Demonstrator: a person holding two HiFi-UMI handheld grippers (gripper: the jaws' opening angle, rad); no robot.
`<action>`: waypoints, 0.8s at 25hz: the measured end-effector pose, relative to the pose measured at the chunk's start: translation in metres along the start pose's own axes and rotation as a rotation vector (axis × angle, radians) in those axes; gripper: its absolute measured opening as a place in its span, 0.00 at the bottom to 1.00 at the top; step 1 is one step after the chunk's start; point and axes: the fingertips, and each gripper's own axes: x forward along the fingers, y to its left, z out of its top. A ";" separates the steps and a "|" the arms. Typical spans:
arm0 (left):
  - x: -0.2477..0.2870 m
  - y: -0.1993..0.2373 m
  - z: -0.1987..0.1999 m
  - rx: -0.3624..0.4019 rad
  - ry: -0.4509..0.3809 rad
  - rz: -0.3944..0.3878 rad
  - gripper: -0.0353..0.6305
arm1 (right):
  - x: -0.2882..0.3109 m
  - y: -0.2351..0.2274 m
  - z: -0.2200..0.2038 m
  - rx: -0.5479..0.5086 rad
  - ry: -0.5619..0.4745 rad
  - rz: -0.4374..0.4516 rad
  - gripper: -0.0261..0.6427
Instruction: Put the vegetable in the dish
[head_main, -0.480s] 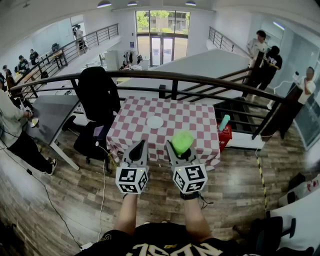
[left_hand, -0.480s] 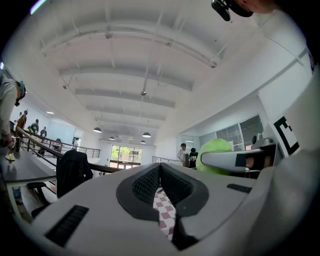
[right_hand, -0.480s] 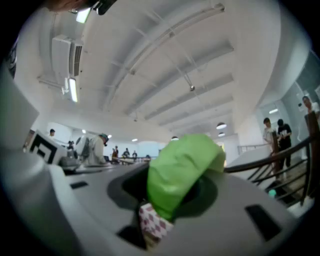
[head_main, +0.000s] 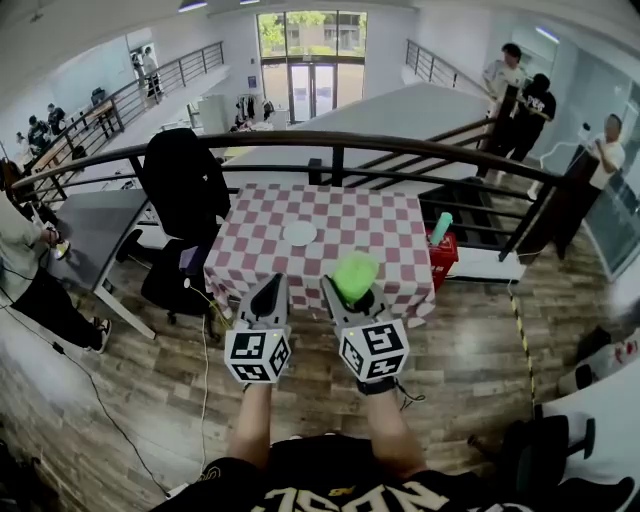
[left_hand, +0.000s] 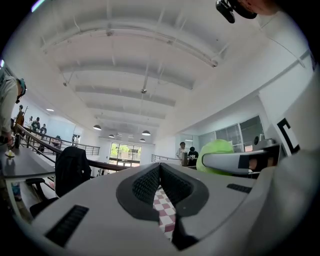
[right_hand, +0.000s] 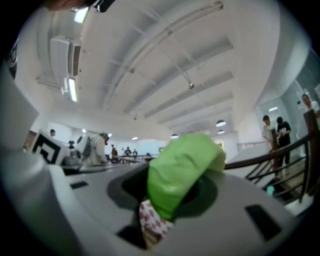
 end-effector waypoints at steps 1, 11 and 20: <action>0.000 -0.003 -0.001 0.000 -0.001 -0.002 0.08 | -0.002 -0.002 -0.001 0.004 0.002 -0.002 0.25; 0.011 -0.025 -0.029 0.025 0.038 -0.041 0.08 | -0.006 -0.031 -0.011 0.039 -0.004 -0.020 0.25; 0.066 0.013 -0.055 -0.012 0.047 -0.044 0.08 | 0.053 -0.048 -0.040 0.035 0.044 -0.007 0.25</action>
